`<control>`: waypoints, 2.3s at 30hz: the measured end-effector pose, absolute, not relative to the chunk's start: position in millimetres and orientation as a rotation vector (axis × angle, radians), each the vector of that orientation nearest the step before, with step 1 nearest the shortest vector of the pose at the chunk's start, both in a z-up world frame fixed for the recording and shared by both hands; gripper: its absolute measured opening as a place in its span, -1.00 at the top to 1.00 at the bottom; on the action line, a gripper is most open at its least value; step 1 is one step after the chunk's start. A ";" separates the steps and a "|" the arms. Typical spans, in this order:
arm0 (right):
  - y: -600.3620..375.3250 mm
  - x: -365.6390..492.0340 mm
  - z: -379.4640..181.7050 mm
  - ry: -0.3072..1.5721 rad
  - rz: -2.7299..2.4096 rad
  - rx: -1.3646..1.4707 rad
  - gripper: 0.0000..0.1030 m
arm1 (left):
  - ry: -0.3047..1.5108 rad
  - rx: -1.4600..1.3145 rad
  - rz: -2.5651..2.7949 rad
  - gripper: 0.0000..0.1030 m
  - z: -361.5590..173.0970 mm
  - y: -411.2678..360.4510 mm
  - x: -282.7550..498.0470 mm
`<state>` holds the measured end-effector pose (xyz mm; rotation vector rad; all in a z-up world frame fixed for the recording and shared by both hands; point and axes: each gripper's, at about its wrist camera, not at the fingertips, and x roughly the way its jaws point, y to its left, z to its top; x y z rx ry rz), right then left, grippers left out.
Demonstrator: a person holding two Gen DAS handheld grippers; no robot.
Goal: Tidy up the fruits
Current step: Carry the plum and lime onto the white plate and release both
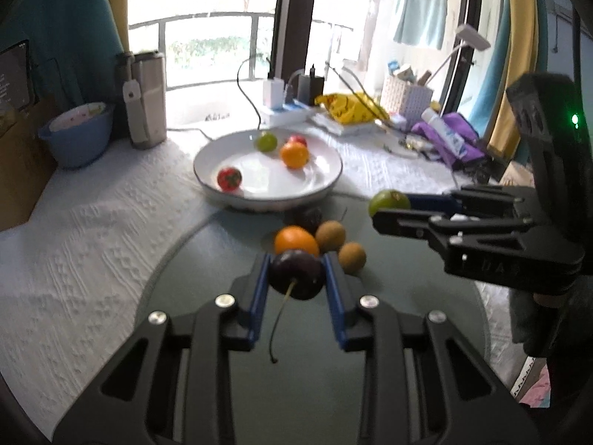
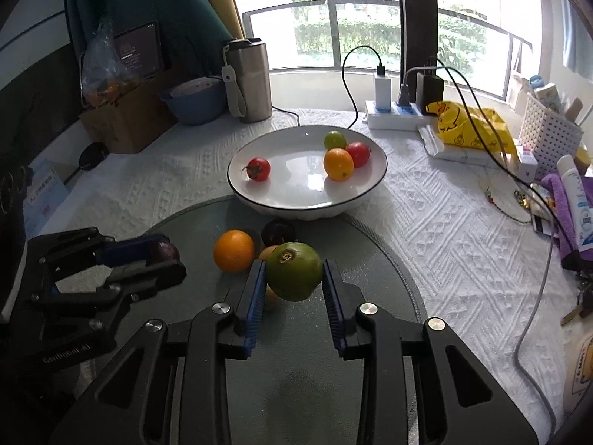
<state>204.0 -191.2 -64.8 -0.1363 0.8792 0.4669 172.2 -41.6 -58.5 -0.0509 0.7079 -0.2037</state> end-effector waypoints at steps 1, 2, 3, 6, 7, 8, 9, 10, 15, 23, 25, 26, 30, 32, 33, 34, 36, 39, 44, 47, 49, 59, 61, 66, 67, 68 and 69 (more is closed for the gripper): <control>-190.6 204.7 -62.3 0.874 0.467 -0.138 0.36 | 0.698 -0.053 -0.202 0.41 -55.9 -40.2 173.1; -190.0 205.7 -60.3 0.870 0.467 -0.139 0.36 | 0.691 -0.057 -0.202 0.41 -53.9 -38.3 174.3; -189.5 206.3 -58.7 0.867 0.469 -0.139 0.36 | 0.682 -0.062 -0.204 0.41 -51.2 -36.7 175.9; -186.8 210.3 -53.9 0.856 0.474 -0.139 0.36 | 0.674 -0.066 -0.204 0.41 -47.3 -34.0 182.3; -185.8 212.6 -52.5 0.854 0.477 -0.139 0.36 | 0.674 -0.067 -0.203 0.41 -46.3 -33.5 185.0; -185.0 213.9 -51.6 0.852 0.478 -0.139 0.36 | 0.672 -0.068 -0.202 0.41 -45.4 -32.6 186.8; -184.2 214.7 -50.8 0.850 0.480 -0.138 0.36 | 0.671 -0.069 -0.201 0.41 -44.3 -31.8 189.5; -183.4 216.6 -50.1 0.849 0.483 -0.138 0.36 | 0.670 -0.069 -0.201 0.41 -43.2 -31.1 192.4; -181.1 226.5 -49.4 0.847 0.491 -0.133 0.36 | 0.667 -0.069 -0.196 0.41 -41.8 -27.6 203.7; -175.0 249.4 -50.5 0.843 0.504 -0.126 0.36 | 0.666 -0.074 -0.203 0.41 -40.2 -17.8 232.9; -172.1 255.9 -51.8 0.844 0.509 -0.127 0.36 | 0.666 -0.074 -0.204 0.41 -40.2 -15.0 240.9; -169.7 259.7 -52.4 0.844 0.512 -0.129 0.36 | 0.664 -0.067 -0.200 0.41 -40.4 -13.2 245.6; -160.8 272.8 -52.7 0.838 0.528 -0.138 0.36 | 0.661 -0.056 -0.188 0.41 -41.1 -5.8 260.1; -155.9 281.0 -53.3 0.837 0.532 -0.141 0.36 | 0.660 -0.056 -0.182 0.41 -41.5 -1.5 268.0; -153.2 286.5 -54.4 0.839 0.533 -0.138 0.36 | 0.662 -0.060 -0.183 0.41 -42.7 1.6 273.5; -151.0 291.2 -55.4 0.842 0.531 -0.134 0.36 | 0.665 -0.062 -0.182 0.41 -43.9 3.5 278.5; -146.5 299.1 -56.0 0.841 0.533 -0.123 0.36 | 0.671 -0.065 -0.181 0.41 -45.6 5.5 288.3; -139.0 310.8 -59.7 0.841 0.524 -0.120 0.36 | 0.677 -0.074 -0.180 0.41 -48.3 9.0 302.3; -133.5 331.2 -71.8 0.852 0.510 -0.109 0.37 | 0.694 -0.116 -0.158 0.41 -59.6 15.6 325.3; -135.2 344.6 -80.5 0.865 0.495 -0.101 0.37 | 0.708 -0.146 -0.148 0.41 -62.4 19.0 337.4; -137.6 353.2 -85.9 0.872 0.489 -0.091 0.37 | 0.707 -0.149 -0.155 0.41 -62.2 19.4 343.1; -137.0 373.1 -106.1 0.886 0.498 -0.095 0.36 | 0.762 -0.198 -0.165 0.39 -79.5 30.6 356.1; -136.7 374.0 -108.0 0.889 0.496 -0.096 0.36 | 0.761 -0.196 -0.164 0.39 -79.8 30.5 355.4; -136.1 372.9 -107.4 0.891 0.488 -0.099 0.36 | 0.769 -0.195 -0.152 0.39 -81.8 29.9 356.8; -136.2 372.5 -107.1 0.892 0.489 -0.097 0.36 | 0.768 -0.196 -0.150 0.39 -81.8 29.8 356.9; -136.0 372.0 -107.0 0.893 0.488 -0.096 0.36 | 0.766 -0.194 -0.148 0.39 -81.3 29.5 356.4; -135.4 371.3 -106.4 0.894 0.484 -0.097 0.36 | 0.763 -0.189 -0.144 0.39 -80.2 29.1 354.9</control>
